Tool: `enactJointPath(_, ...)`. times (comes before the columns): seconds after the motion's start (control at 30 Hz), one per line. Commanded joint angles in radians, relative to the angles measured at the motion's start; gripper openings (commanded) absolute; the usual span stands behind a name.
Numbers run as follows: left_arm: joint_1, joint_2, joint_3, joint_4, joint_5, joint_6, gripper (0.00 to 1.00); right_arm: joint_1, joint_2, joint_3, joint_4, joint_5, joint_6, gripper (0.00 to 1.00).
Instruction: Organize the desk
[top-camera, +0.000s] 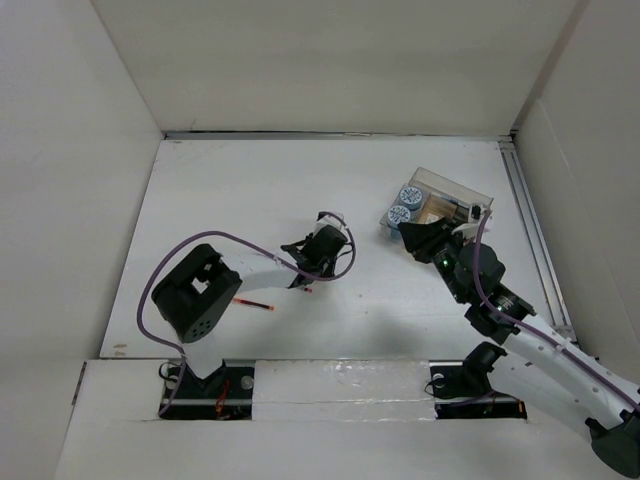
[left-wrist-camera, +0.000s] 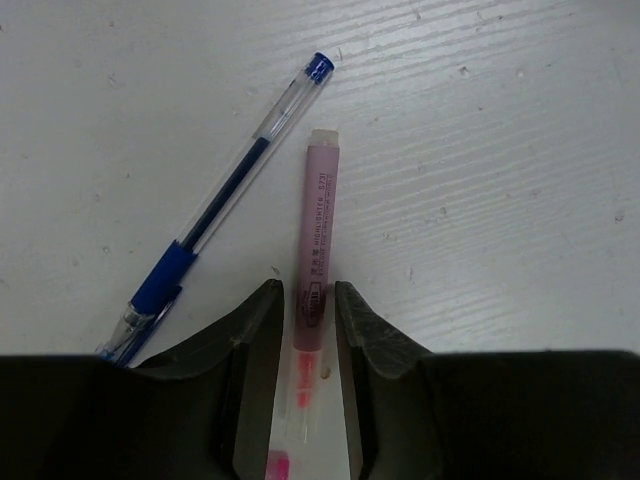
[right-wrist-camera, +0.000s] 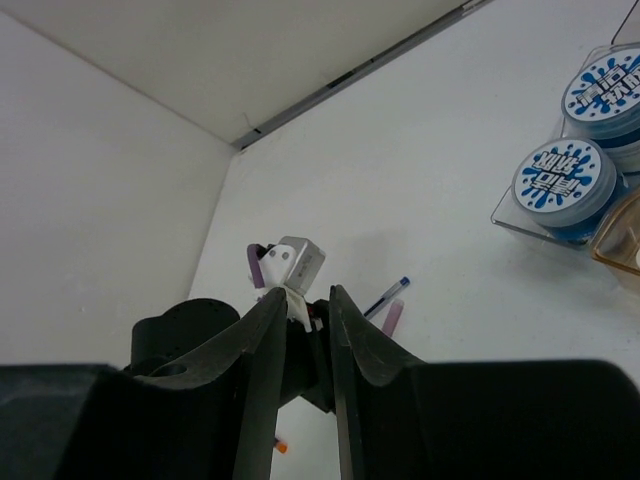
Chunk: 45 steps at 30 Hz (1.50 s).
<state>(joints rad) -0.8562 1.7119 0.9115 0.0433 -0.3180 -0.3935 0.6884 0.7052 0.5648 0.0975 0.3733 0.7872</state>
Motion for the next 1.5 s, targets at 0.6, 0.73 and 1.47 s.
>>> enactJointPath(0.6,-0.08,-0.089,0.291,0.044,0.045,0.142,0.0,-0.003,-0.266,0.023,-0.038,0.13,0.023,0.3)
enactJointPath(0.73,-0.08,-0.009,0.447,0.088,0.131,0.272,0.0,-0.003,-0.41,0.026,-0.073,0.159,0.007,0.3)
enactJointPath(1.47,0.106,0.82,1.57,0.035,0.824,0.568,0.0,-0.003,-0.506,0.075,-0.182,0.153,-0.017,0.28)
